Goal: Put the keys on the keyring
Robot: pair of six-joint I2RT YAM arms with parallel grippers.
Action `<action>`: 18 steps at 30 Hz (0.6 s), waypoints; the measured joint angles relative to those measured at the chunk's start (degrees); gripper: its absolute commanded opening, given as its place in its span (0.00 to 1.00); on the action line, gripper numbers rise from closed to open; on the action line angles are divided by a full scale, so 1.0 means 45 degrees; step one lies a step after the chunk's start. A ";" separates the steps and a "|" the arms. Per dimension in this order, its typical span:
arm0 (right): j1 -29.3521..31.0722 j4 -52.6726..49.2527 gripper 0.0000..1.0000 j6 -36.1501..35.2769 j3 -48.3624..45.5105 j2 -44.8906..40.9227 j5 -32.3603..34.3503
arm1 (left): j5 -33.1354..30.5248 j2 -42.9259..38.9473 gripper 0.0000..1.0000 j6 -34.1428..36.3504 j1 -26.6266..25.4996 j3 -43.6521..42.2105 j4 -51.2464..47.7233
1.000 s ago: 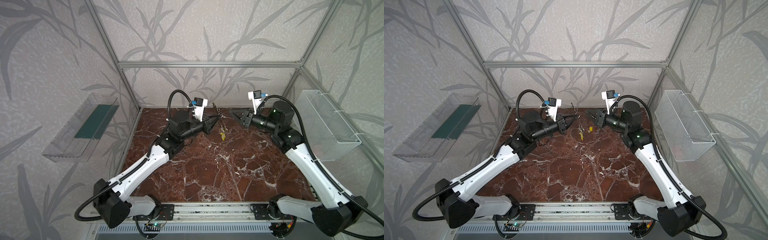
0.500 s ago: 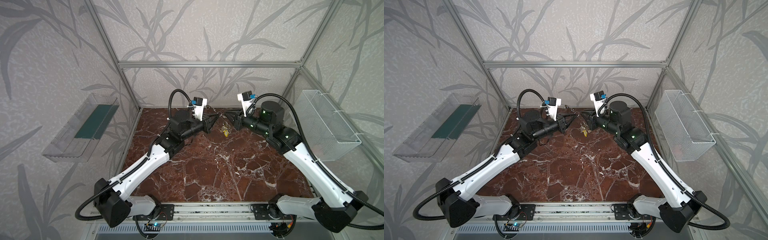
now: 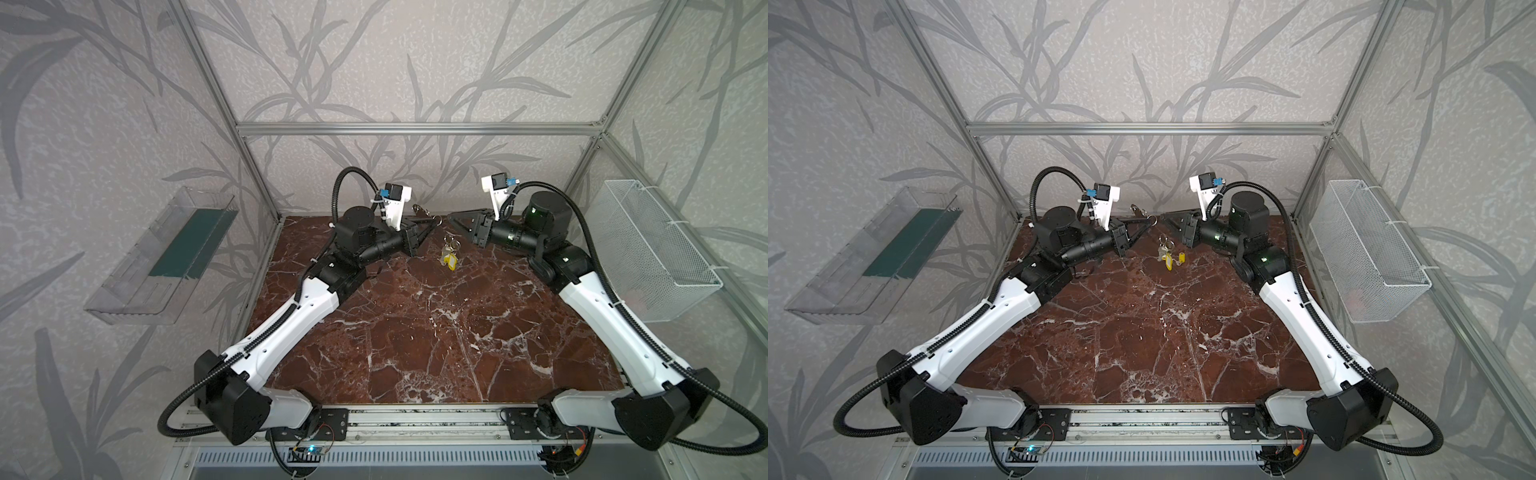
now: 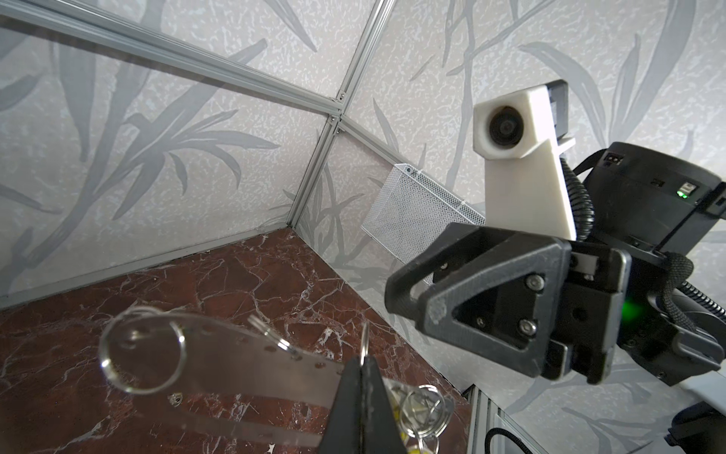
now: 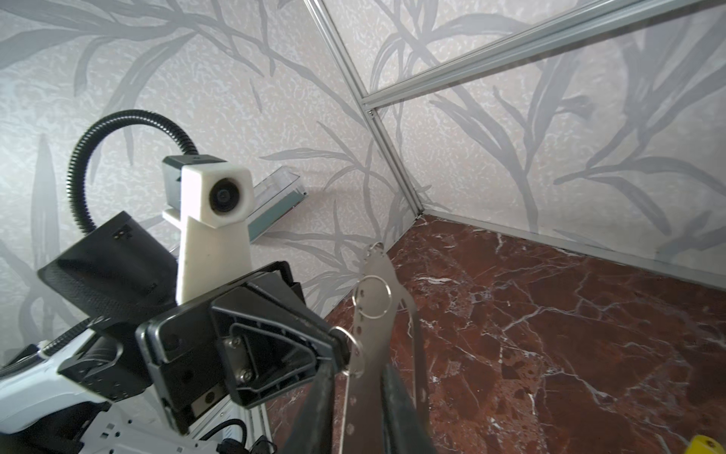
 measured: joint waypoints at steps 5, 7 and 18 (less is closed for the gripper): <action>-0.0058 0.0243 0.23 0.0321 -0.0005 0.0277 -0.0588 | 0.0423 0.0121 0.00 -0.0136 0.0029 0.0000 0.0005; -0.0102 0.0262 0.23 0.0398 -0.0010 0.0282 -0.0607 | 0.0563 0.0126 0.00 -0.0165 0.0053 0.0005 0.0005; -0.0209 0.0384 0.19 0.0544 -0.0010 0.0505 -0.0865 | 0.0947 0.0199 0.00 -0.0282 0.0083 0.0194 0.0015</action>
